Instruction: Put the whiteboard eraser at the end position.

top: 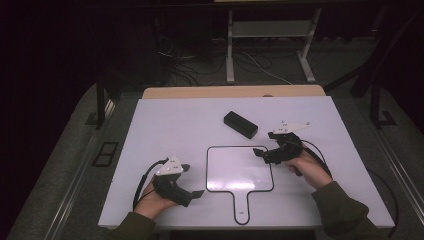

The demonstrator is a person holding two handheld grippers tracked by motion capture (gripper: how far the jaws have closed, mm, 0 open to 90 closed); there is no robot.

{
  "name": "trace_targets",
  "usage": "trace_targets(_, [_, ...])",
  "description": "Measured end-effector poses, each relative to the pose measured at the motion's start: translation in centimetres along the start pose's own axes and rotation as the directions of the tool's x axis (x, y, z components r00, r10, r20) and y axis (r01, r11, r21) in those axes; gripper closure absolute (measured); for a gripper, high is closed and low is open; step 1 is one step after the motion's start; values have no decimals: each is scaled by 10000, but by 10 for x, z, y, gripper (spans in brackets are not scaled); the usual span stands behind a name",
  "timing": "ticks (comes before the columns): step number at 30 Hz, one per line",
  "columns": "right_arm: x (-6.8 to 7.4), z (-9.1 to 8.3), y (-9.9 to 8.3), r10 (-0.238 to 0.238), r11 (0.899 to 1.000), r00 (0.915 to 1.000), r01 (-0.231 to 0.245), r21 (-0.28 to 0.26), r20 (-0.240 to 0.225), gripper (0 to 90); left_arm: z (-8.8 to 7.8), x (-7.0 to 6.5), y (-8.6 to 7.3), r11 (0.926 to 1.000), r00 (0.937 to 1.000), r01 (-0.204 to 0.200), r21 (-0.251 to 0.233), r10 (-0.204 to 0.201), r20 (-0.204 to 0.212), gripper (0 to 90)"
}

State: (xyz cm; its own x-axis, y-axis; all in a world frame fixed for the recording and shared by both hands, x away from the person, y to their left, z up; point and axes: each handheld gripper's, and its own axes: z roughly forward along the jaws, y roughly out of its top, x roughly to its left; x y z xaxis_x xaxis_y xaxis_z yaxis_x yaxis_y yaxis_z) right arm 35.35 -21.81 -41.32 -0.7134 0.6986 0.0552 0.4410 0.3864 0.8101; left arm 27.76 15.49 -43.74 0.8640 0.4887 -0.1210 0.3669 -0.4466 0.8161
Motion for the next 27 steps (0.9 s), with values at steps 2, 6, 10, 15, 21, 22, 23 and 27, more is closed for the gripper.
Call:
trace_targets(2, [2,-4,-6,42,10000,10000,-42,-32,-73,121,0,0,0,10000,10000,-14,19,15,-18,0])
trace_targets(6, [6,-13,-20,21,9999,9999,-19,-119,126,121,0,0,1,10000,10000,-5,-22,5,-7,0])
trace_targets(10, [7,-22,-29,158,9994,9995,-150,-318,263,122,1,0,1,10000,10000,10,6,-10,1,0])
trace_targets(15, [6,-29,-39,104,9992,9992,-89,-384,374,123,1,0,1,10000,10000,8,-32,-8,-29,0])
trace_targets(21, [8,-36,-52,194,9993,9996,-187,-308,196,123,0,0,1,10000,10000,4,-15,-4,-51,0])
trace_targets(22, [9,-37,-54,219,9993,9995,-212,-320,220,123,0,0,1,10000,10000,8,-17,-8,-46,0])
trace_targets(23, [9,-38,-56,238,9992,9995,-232,-332,185,123,0,0,1,10000,10000,16,-33,-16,-48,0])
trace_targets(27, [9,-44,-63,398,9984,9990,-390,-404,193,123,0,0,1,10000,10000,40,-39,-41,-55,0])
